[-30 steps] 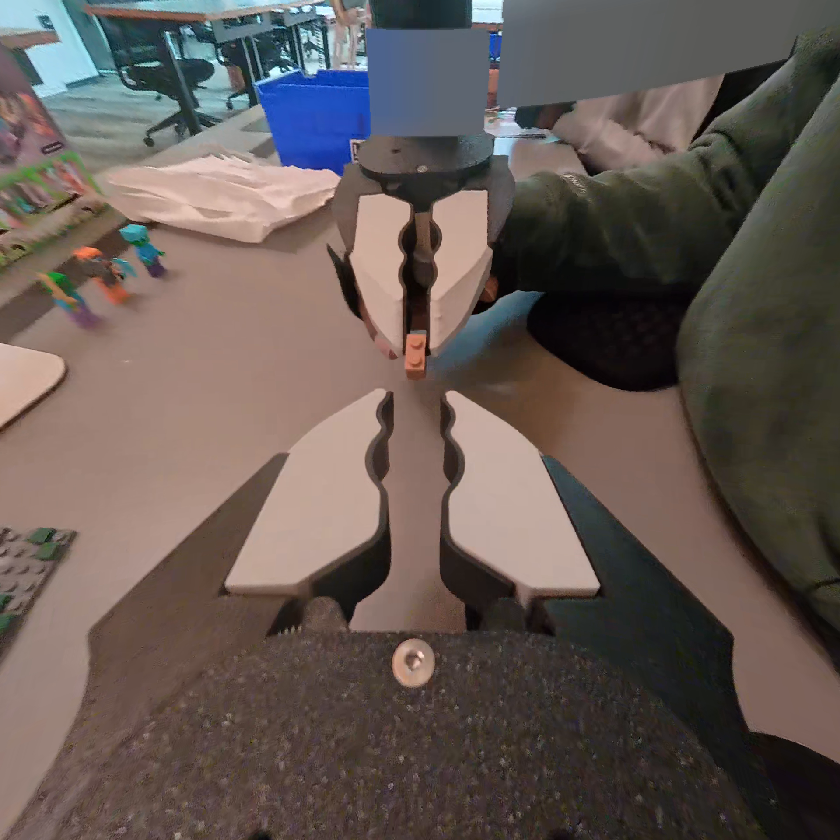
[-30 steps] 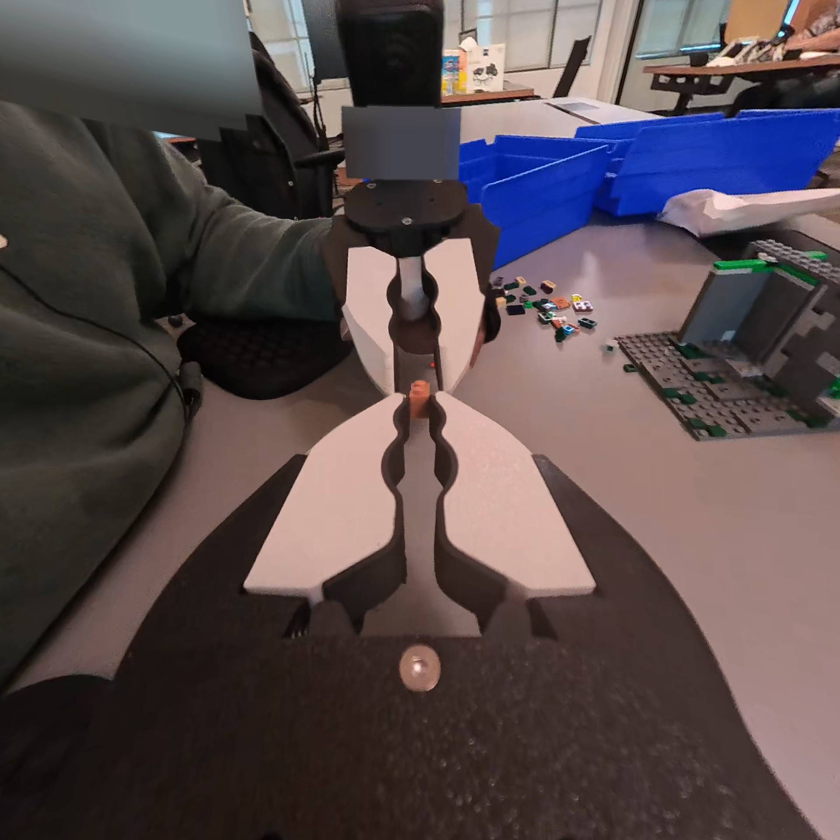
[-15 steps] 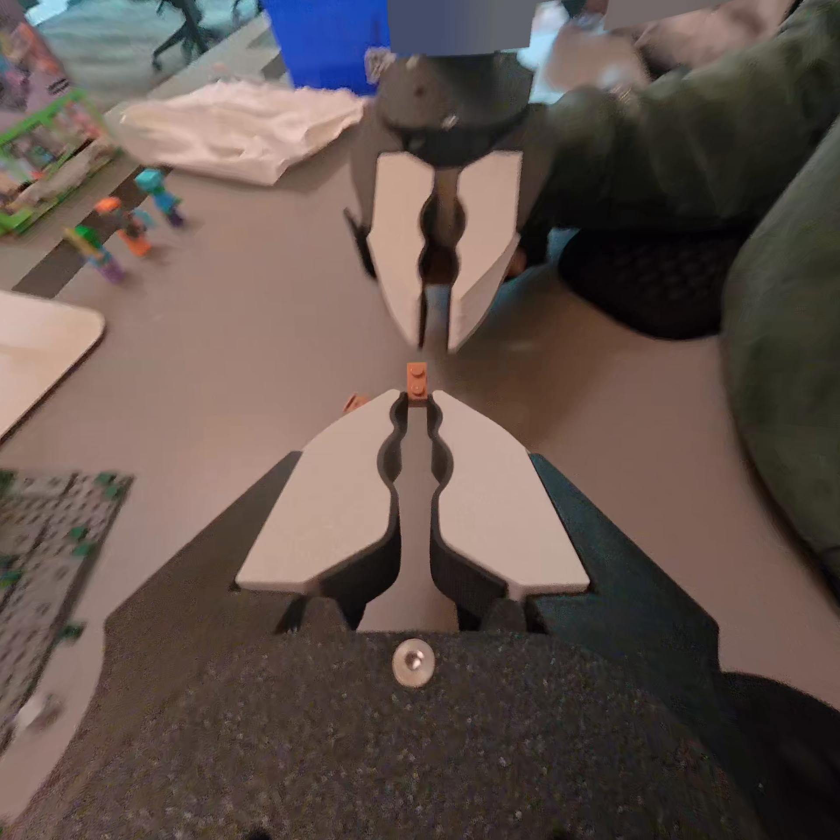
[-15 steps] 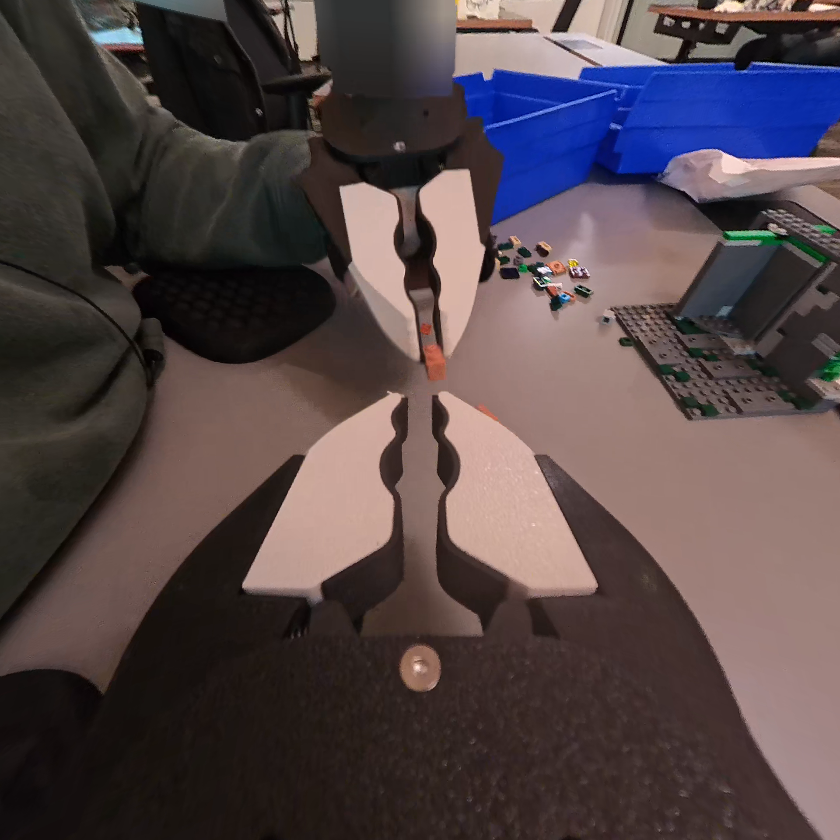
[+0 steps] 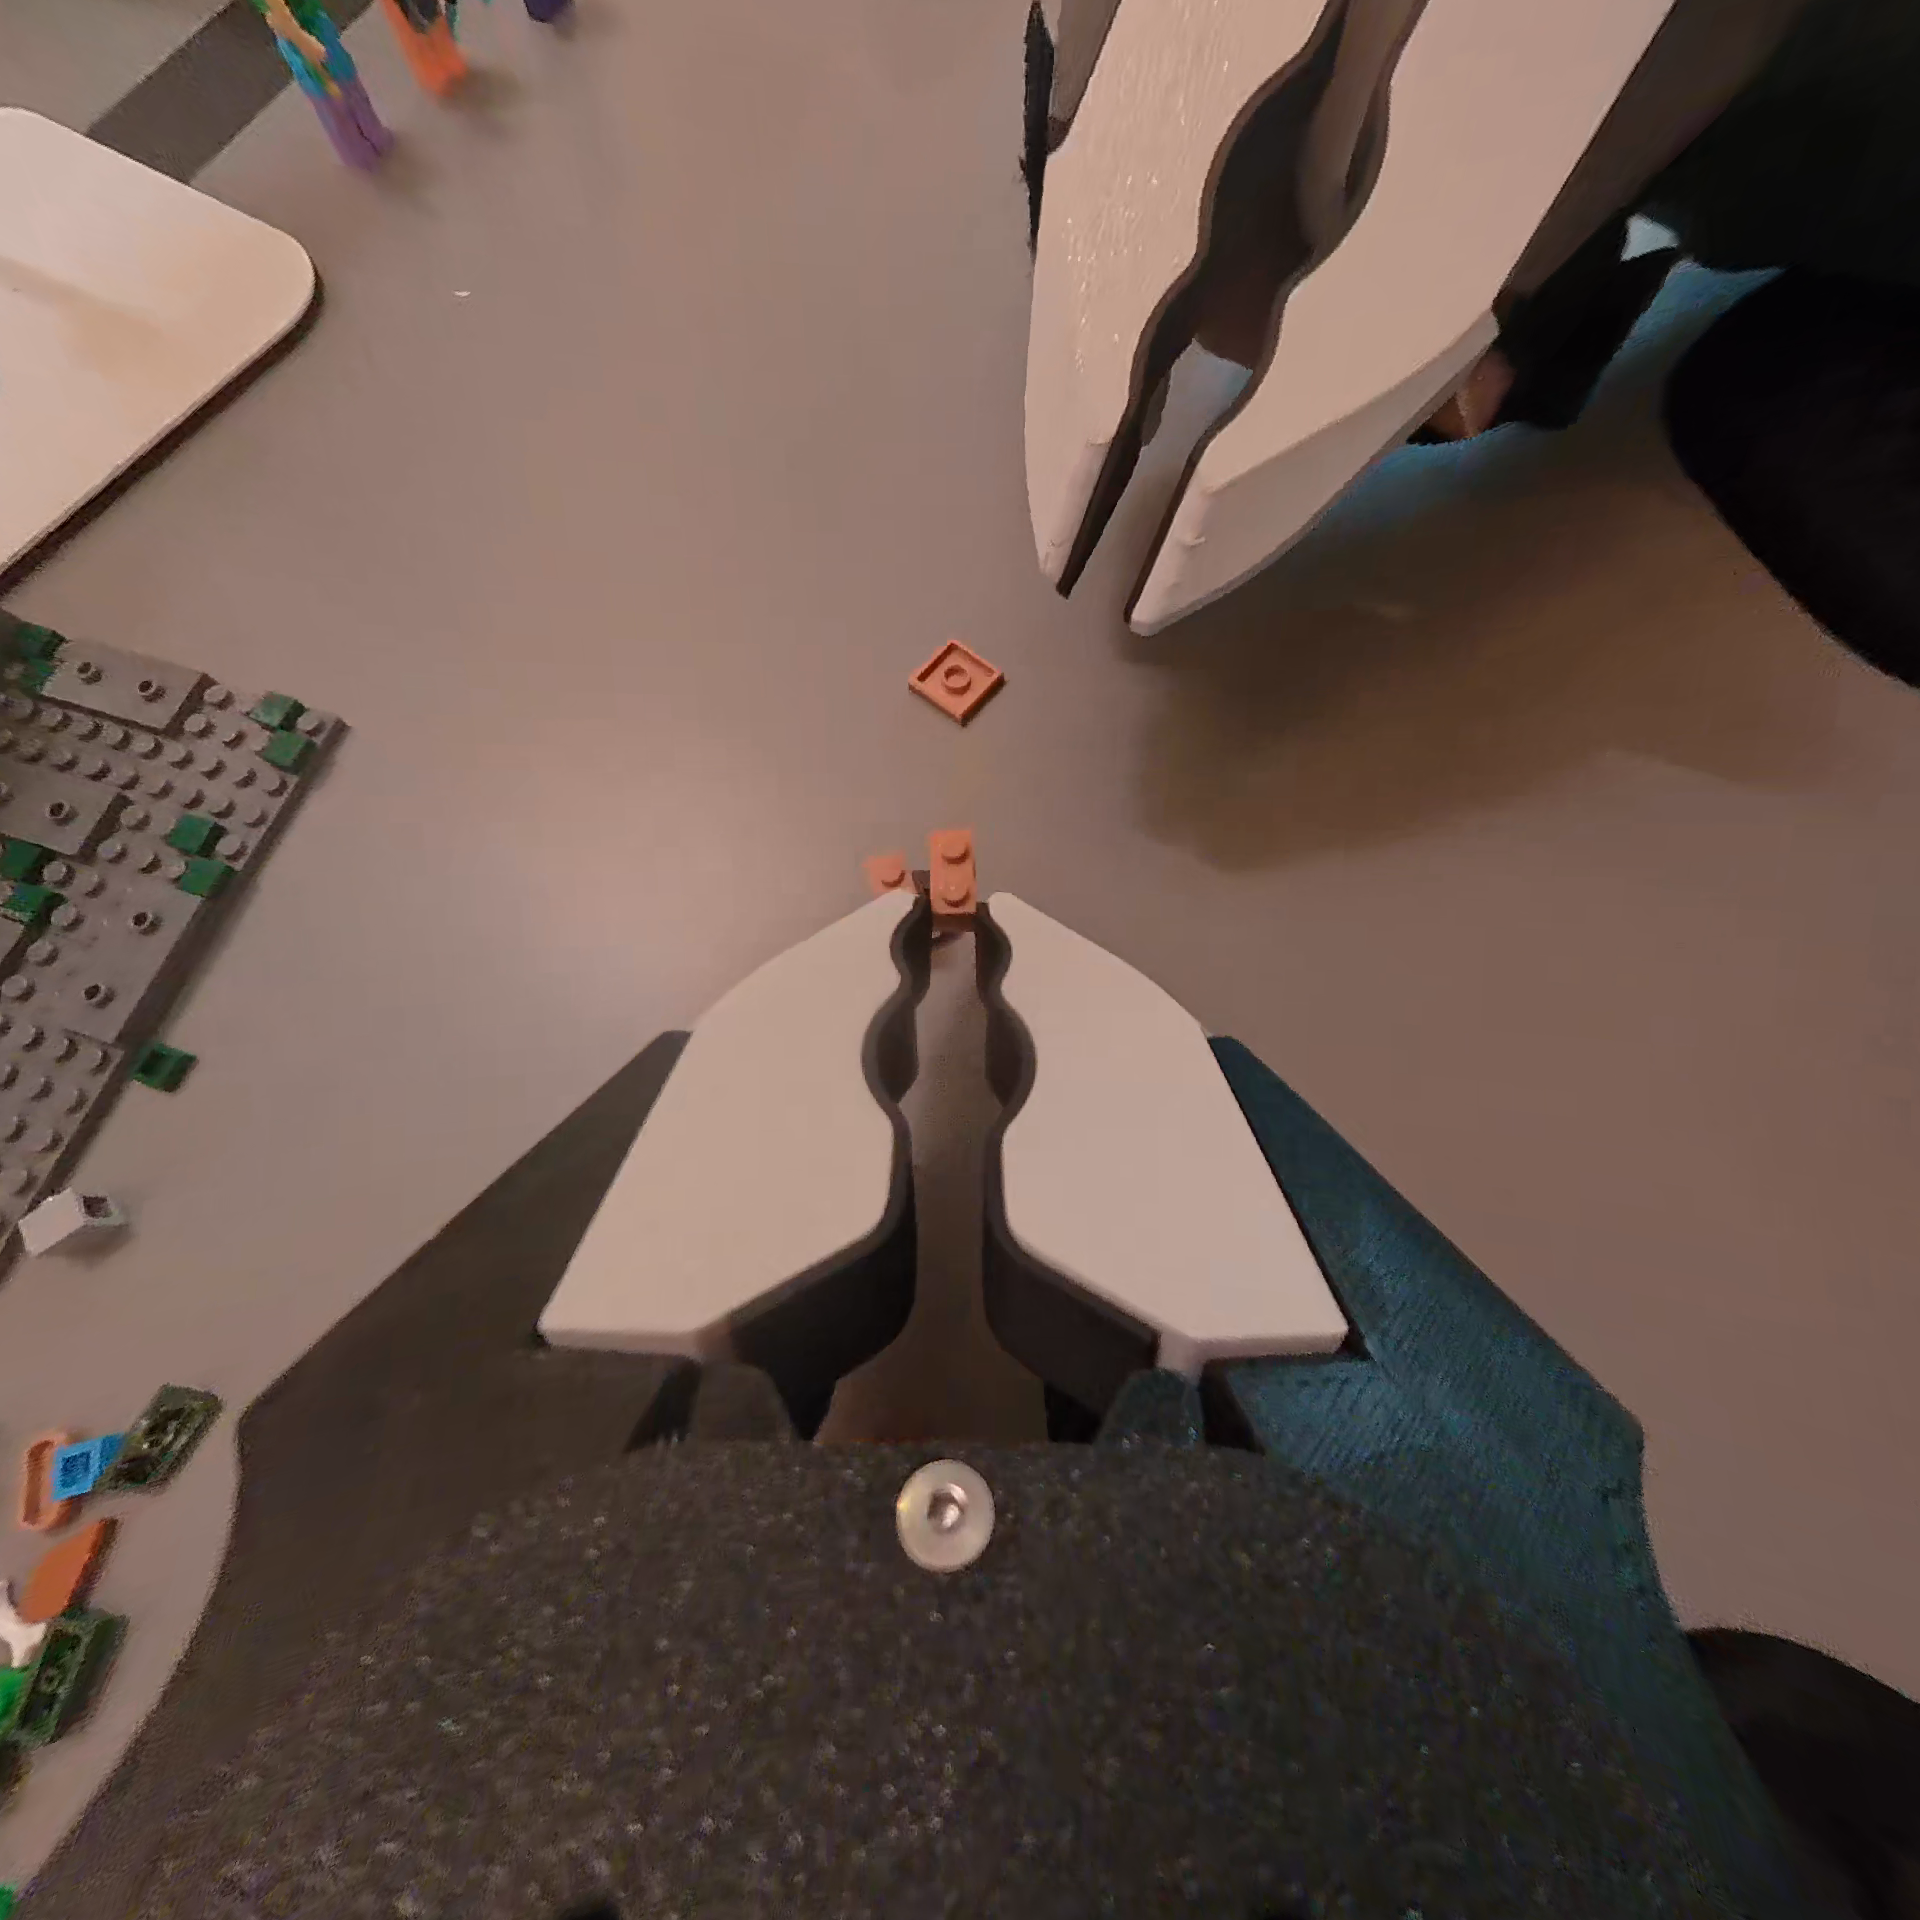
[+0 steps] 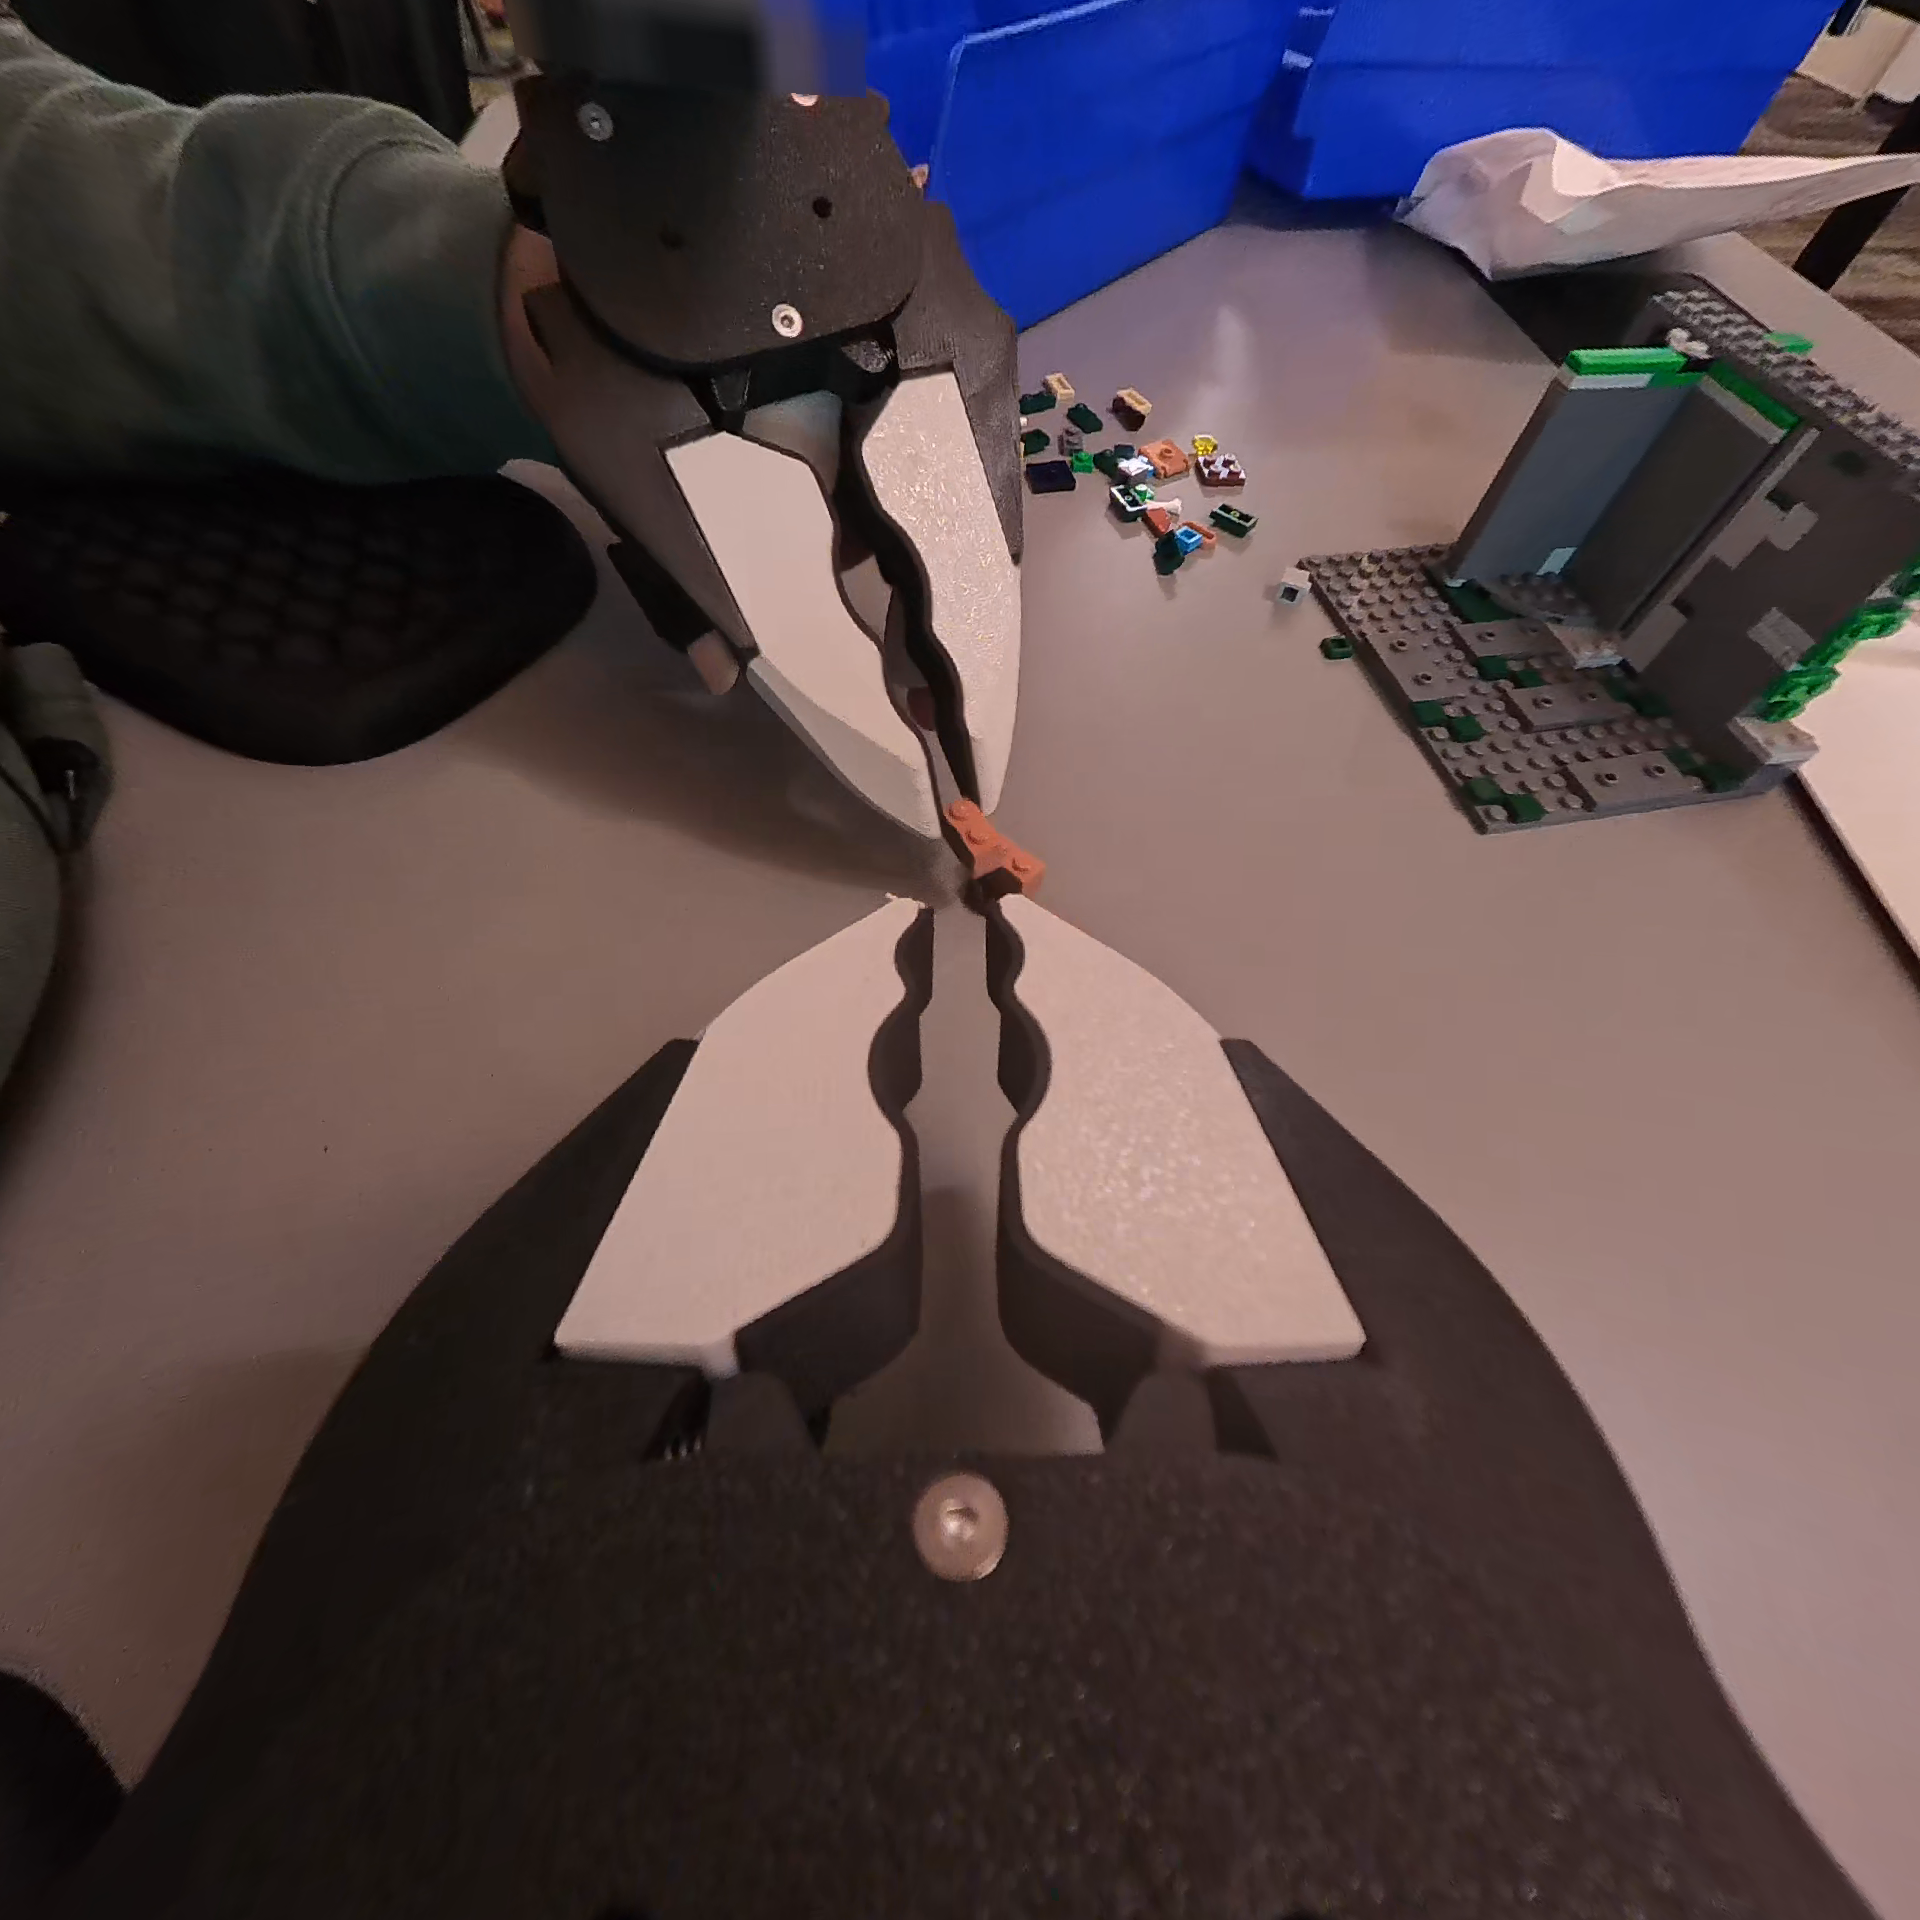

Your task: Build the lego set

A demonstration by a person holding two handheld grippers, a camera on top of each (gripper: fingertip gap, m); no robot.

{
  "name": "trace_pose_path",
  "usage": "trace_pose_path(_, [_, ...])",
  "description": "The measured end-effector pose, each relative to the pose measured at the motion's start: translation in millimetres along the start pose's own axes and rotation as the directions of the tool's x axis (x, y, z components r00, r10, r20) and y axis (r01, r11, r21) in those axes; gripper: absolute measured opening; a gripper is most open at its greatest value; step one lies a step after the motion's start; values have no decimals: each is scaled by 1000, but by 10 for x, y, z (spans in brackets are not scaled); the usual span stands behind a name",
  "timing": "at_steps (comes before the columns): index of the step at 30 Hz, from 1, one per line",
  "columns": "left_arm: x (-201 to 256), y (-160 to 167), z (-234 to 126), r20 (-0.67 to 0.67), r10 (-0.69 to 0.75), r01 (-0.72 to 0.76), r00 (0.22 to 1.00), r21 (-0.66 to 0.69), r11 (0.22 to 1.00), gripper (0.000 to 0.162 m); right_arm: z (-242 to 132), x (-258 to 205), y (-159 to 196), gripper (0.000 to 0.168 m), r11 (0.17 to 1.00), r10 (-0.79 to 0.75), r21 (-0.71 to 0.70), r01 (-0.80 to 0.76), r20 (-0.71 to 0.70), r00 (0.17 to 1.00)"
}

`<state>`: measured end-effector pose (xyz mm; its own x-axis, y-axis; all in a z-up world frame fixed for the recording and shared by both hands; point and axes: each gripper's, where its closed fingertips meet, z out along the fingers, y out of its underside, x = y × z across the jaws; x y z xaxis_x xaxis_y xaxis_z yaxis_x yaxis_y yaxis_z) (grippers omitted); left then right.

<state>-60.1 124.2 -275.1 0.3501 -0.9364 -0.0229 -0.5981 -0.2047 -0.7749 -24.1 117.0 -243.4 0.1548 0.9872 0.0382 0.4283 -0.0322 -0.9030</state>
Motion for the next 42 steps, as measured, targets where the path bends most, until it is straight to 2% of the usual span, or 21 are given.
trace_pose_path(15, [-80,41,79,125,6,2,992,-60,998,13,64,-21,66,9,999,-5,-47,5,-7,1000])
trace_pose_path(25, [-93,60,75,122,0,7,993,-57,998,19,112,2,116,8,998,-5,-70,3,-23,1000])
trace_pose_path(42, [-118,55,75,122,-4,9,992,-43,999,18,166,-10,129,8,997,-6,-82,4,-22,1000])
